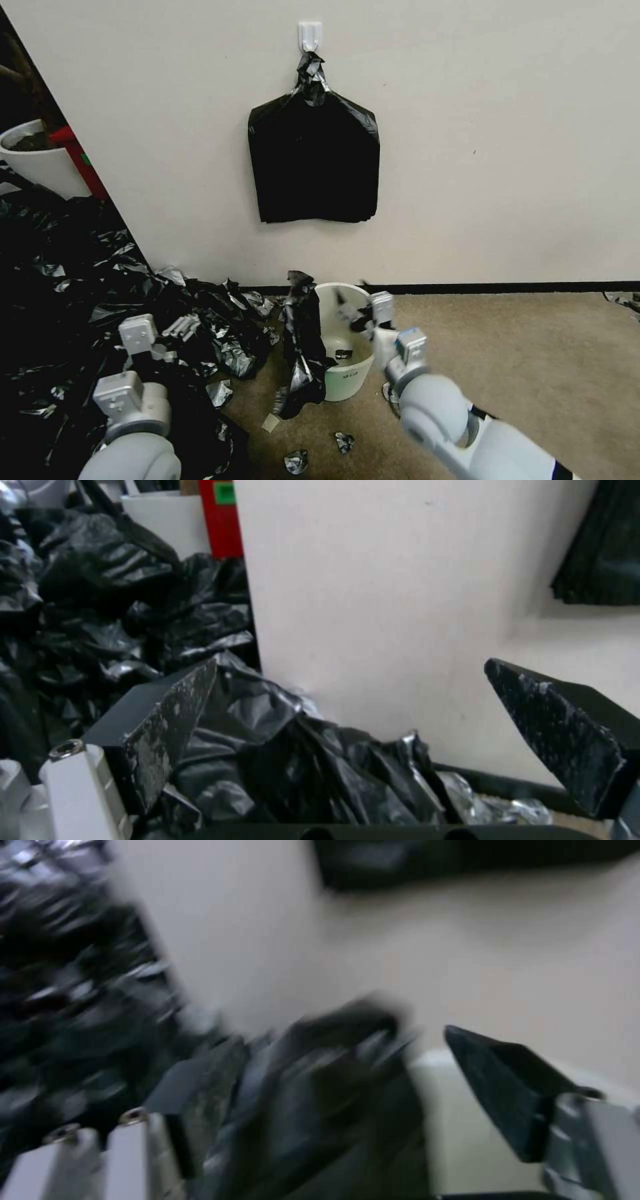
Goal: Place a trash bag onto the trash bin.
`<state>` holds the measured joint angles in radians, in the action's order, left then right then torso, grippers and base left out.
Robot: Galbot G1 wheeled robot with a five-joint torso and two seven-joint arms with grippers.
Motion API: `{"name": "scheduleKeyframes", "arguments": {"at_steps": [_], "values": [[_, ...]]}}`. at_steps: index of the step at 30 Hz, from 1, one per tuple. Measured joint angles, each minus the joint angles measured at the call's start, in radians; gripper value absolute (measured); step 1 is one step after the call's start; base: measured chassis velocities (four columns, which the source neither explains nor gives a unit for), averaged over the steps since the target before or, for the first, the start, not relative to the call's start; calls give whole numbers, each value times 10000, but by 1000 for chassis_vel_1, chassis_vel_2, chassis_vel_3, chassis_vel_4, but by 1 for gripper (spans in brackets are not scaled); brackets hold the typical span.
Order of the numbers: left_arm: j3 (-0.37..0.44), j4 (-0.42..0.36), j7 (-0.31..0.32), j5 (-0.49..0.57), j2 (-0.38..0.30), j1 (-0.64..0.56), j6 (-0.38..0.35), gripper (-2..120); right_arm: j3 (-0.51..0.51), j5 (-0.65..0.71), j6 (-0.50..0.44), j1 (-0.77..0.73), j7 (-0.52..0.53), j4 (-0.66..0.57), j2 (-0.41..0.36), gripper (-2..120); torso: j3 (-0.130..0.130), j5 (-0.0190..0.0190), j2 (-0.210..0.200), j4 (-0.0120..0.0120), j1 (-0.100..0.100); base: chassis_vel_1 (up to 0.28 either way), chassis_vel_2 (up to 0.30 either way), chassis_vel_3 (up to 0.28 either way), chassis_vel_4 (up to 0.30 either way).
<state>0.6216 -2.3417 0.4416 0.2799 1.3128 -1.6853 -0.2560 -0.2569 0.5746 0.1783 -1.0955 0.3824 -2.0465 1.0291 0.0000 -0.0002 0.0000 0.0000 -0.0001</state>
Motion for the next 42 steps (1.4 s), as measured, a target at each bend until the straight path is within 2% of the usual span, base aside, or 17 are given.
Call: {"name": "scheduleKeyframes", "arguments": {"at_steps": [1,4,9,13,15,16,20,21,23,25,29,31,33,34,38,42], "values": [[0,0,0,0,0,0,0,100,0,0,0,0,0,0,0,82,0,0,0,0,0,0,0,0,0],[297,144,-21,327,-85,153,6,100,-566,89,1105,311,300,485,612,96,1,2,0,1,1,0,0,0,0],[404,202,-32,414,-141,136,18,100,-784,93,1753,590,686,932,1267,100,1,1,0,1,0,0,0,0,0],[407,257,-33,414,-149,118,38,100,-856,65,2295,826,1184,1237,1718,98,0,0,0,2,0,0,0,0,0],[331,310,-33,413,-162,143,56,100,-880,-170,2480,923,1437,1395,1870,88,1,1,0,2,1,0,0,0,0],[331,310,-33,413,-162,143,56,100,-880,-170,2480,923,1437,1395,1870,88,1,1,0,2,1,0,0,0,0],[93,515,-56,477,-227,317,66,100,-896,-408,2540,869,1444,1408,1830,71,1,1,0,1,0,0,0,0,0],[93,515,-56,477,-227,317,66,100,-896,-408,2540,869,1444,1408,1830,71,1,1,0,1,0,0,0,0,0],[-87,709,-273,890,-325,523,88,100,-864,-430,2528,838,1439,1423,1828,59,0,1,0,1,0,0,0,0,0],[-139,793,-389,1095,-367,603,130,100,-844,-480,2516,837,1437,1452,1828,56,0,2,0,1,0,0,0,0,0],[-346,1308,-1278,2358,-651,983,321,100,-696,-978,2425,804,1269,1524,1731,37,1,3,0,0,0,0,0,0,0],[-393,1416,-1454,2569,-709,1050,323,100,-664,-1041,2404,787,1240,1524,1704,34,1,3,0,0,0,0,0,0,0],[-575,1812,-2086,3087,-866,1305,322,100,-506,-1293,2333,708,1031,1529,1623,23,0,3,0,0,1,0,0,0,0],[-575,1812,-2086,3087,-866,1305,322,100,-506,-1293,2333,708,1031,1529,1623,23,0,3,0,0,1,0,0,0,0],[-1218,2469,-2783,3931,-1008,1855,41,100,-264,-1871,2132,494,488,1625,1475,3,1,2,-1,-1,0,0,0,0,0],[-1656,2794,-2965,4137,-1017,2160,-235,100,-134,-1973,1968,426,441,1650,1489,0,1,2,-1,0,0,0,0,0,0]]}}
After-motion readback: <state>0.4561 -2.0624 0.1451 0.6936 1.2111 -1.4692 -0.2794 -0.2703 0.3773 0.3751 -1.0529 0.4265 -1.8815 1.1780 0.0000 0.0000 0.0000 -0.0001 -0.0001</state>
